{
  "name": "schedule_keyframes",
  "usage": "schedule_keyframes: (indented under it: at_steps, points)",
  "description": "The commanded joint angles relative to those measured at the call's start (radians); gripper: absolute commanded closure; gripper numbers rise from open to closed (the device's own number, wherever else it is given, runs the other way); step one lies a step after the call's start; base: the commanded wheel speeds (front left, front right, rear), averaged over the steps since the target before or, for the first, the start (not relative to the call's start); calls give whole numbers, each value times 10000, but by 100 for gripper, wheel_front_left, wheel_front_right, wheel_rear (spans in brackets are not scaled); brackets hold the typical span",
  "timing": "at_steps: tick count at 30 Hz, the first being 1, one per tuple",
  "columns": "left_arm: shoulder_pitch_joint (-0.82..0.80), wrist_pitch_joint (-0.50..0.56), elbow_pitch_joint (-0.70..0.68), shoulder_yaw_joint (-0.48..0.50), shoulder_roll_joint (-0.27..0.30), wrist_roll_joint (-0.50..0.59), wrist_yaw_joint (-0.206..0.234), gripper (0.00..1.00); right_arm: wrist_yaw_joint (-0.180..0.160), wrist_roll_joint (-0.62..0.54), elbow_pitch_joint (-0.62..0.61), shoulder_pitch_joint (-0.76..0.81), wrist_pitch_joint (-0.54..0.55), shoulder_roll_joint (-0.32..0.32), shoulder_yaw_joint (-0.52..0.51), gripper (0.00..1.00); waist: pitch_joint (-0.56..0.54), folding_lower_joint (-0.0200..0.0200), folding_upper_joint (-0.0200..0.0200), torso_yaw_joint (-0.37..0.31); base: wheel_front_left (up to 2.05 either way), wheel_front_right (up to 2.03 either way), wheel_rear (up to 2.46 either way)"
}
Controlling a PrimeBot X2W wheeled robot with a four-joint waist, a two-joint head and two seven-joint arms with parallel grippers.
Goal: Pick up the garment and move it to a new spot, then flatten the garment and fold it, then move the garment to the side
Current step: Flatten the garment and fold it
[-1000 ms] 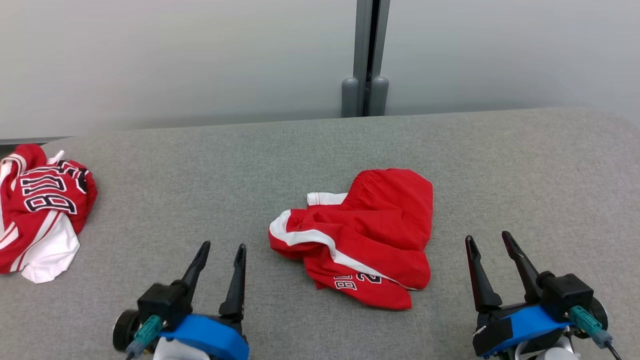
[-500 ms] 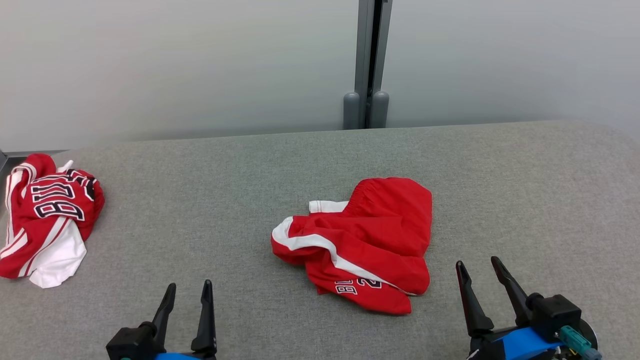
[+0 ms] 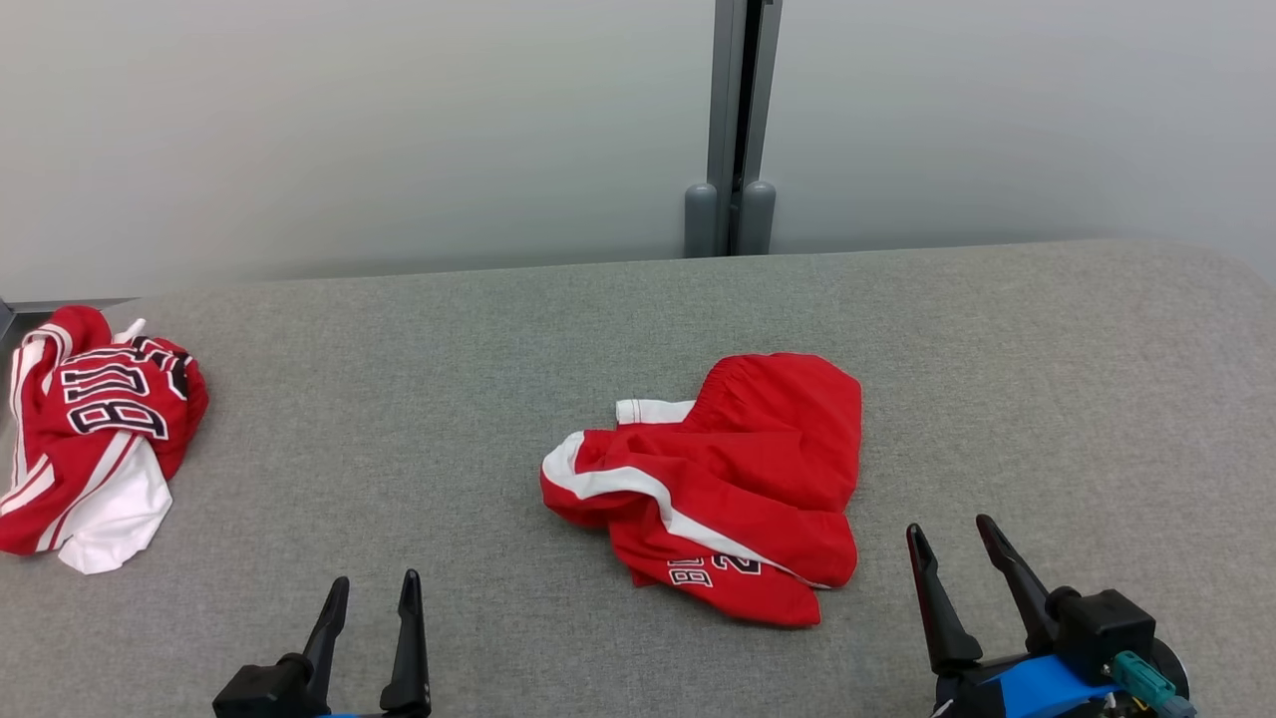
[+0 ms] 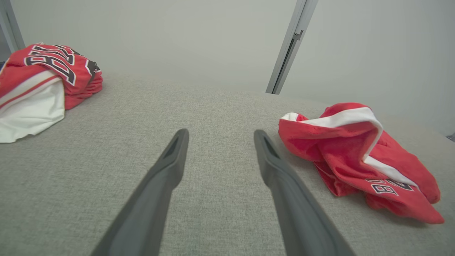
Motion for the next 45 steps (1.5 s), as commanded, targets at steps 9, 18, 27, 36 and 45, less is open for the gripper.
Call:
schedule_keyframes:
  at_steps: [9,18,27,36,45]
  points:
    - [-175,-27,193,277,-230,337,-248,0,-3,-159,118,-67,-10,-33,-66,0,152,1,0,88,0,0,0]
    - [-405,-27,192,386,-381,575,-404,0,-3,-220,1769,-707,-11,-30,111,0,484,1,0,446,0,0,0]
    - [-603,-27,268,436,-488,711,-495,0,-3,137,4118,-2123,304,-33,508,0,902,1,0,1016,0,0,0]
    - [-628,-27,322,588,-561,800,-527,0,-1,1375,4951,-2737,171,-30,1605,53,1002,1,0,1262,0,0,0]
    - [-511,-27,325,727,-591,849,-559,0,-1,1183,4110,-2544,-16,-31,1516,98,875,1,0,942,0,0,0]
